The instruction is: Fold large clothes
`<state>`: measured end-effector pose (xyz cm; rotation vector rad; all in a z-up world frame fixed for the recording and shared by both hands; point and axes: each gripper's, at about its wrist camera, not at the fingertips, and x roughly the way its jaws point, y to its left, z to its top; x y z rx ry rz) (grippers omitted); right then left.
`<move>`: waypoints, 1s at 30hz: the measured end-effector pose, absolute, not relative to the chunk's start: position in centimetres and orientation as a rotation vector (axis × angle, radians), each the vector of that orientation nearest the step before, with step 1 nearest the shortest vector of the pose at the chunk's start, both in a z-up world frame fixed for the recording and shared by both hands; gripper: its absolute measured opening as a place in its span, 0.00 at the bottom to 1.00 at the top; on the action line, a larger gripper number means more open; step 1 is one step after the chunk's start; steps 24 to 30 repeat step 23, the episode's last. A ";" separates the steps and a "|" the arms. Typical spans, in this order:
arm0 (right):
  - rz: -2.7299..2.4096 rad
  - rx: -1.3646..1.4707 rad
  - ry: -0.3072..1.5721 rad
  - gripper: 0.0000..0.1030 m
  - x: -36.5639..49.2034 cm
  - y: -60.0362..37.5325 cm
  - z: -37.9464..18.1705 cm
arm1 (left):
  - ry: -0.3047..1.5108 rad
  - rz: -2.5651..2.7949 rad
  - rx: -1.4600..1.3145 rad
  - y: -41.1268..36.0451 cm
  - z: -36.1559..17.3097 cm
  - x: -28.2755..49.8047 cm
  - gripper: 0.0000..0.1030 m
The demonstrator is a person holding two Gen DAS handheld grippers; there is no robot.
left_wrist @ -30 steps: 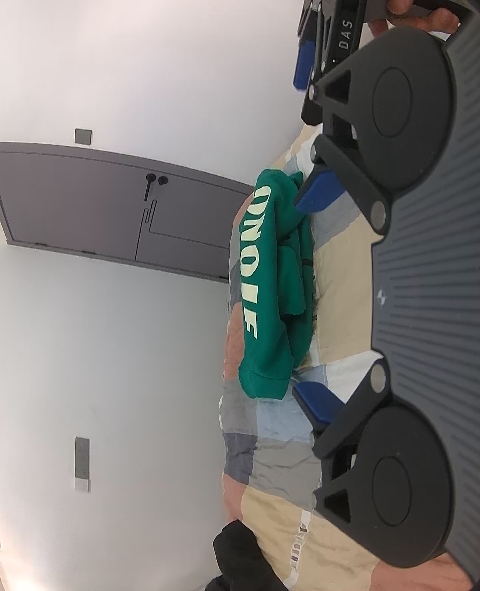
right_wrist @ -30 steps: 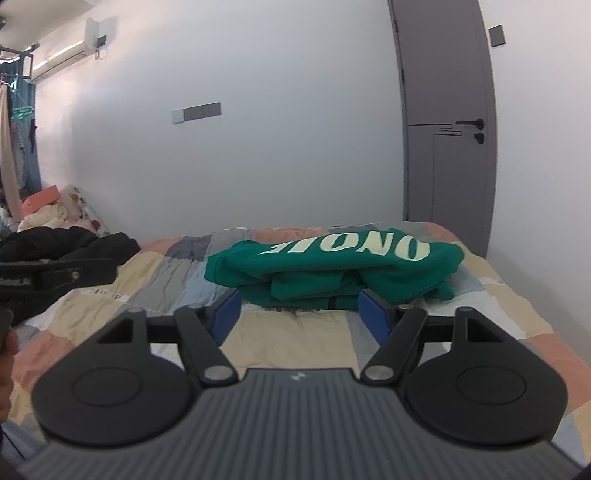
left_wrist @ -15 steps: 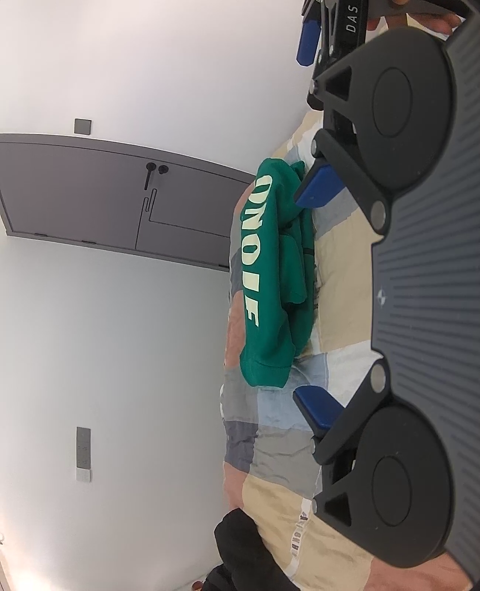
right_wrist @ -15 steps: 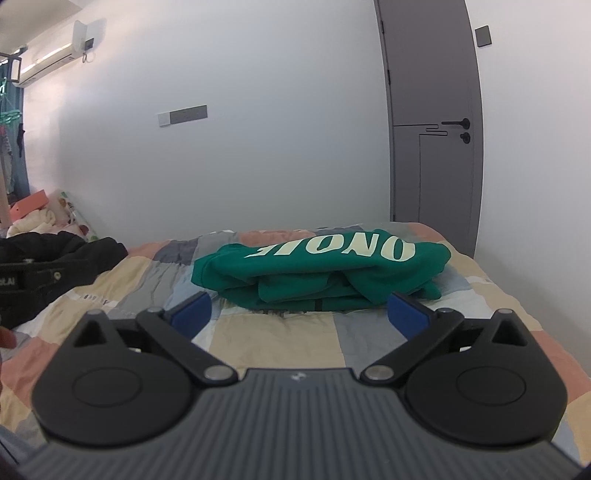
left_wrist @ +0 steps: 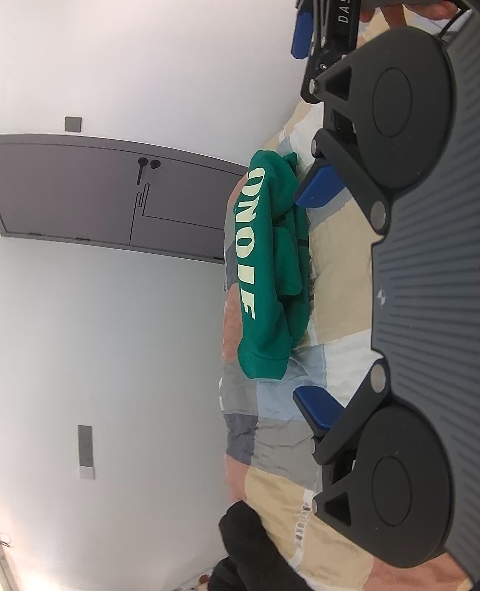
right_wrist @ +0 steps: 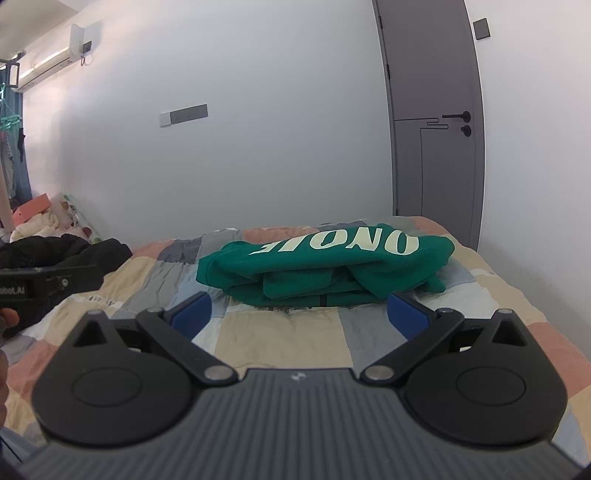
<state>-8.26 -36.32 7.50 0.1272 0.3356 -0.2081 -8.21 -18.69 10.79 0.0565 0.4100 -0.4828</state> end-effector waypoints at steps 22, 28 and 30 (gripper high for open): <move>-0.194 0.132 0.351 1.00 -8.5 -35.9 7.6 | 0.424 -0.495 0.061 -18.5 10.8 -8.4 1.00; -0.193 0.125 0.350 1.00 -8.5 -35.8 7.6 | 0.426 -0.493 0.063 -18.5 10.8 -8.4 1.00; -0.193 0.125 0.350 1.00 -8.5 -35.8 7.6 | 0.426 -0.493 0.063 -18.5 10.8 -8.4 1.00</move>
